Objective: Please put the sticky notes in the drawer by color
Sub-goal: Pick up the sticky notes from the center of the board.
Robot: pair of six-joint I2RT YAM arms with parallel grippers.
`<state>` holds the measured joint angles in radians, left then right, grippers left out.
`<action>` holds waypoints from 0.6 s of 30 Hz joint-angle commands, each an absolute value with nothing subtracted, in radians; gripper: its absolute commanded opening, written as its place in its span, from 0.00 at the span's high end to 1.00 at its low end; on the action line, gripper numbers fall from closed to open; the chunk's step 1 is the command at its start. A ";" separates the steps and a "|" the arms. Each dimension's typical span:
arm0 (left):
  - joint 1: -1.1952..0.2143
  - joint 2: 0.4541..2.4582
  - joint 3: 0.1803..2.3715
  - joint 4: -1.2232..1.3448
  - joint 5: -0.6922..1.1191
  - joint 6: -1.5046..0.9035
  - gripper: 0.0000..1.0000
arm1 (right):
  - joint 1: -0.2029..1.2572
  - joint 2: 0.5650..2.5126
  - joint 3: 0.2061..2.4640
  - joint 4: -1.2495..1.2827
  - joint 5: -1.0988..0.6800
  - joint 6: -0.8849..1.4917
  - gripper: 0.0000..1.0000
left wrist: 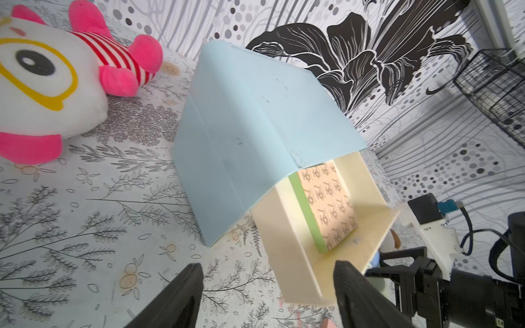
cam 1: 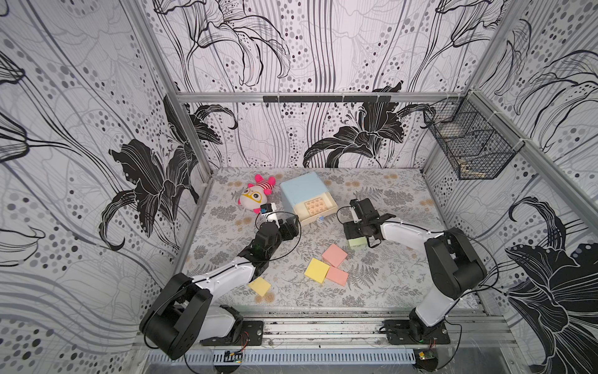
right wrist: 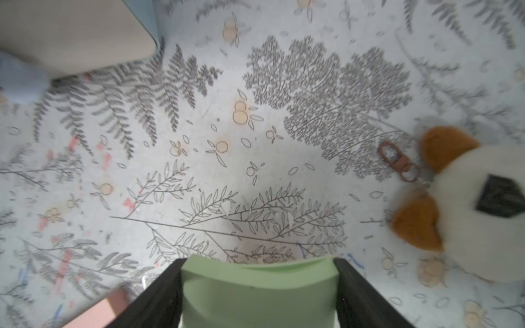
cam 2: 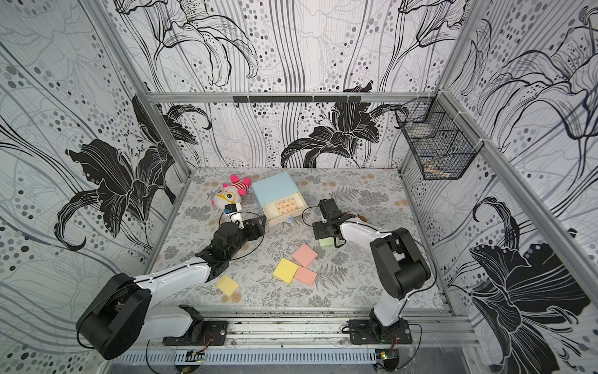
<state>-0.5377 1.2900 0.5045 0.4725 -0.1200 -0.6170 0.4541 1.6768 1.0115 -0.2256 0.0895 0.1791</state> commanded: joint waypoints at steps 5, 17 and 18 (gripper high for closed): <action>-0.608 1.258 0.530 0.578 -0.094 -0.685 0.21 | 0.422 1.543 1.018 -0.227 0.015 0.232 0.17; -0.740 1.361 0.637 0.758 0.102 -0.709 0.07 | 0.397 1.423 1.071 -0.167 -0.091 0.347 0.17; -0.750 1.391 0.653 0.786 0.135 -0.720 0.06 | 0.396 1.417 1.078 -0.167 -0.103 0.352 0.17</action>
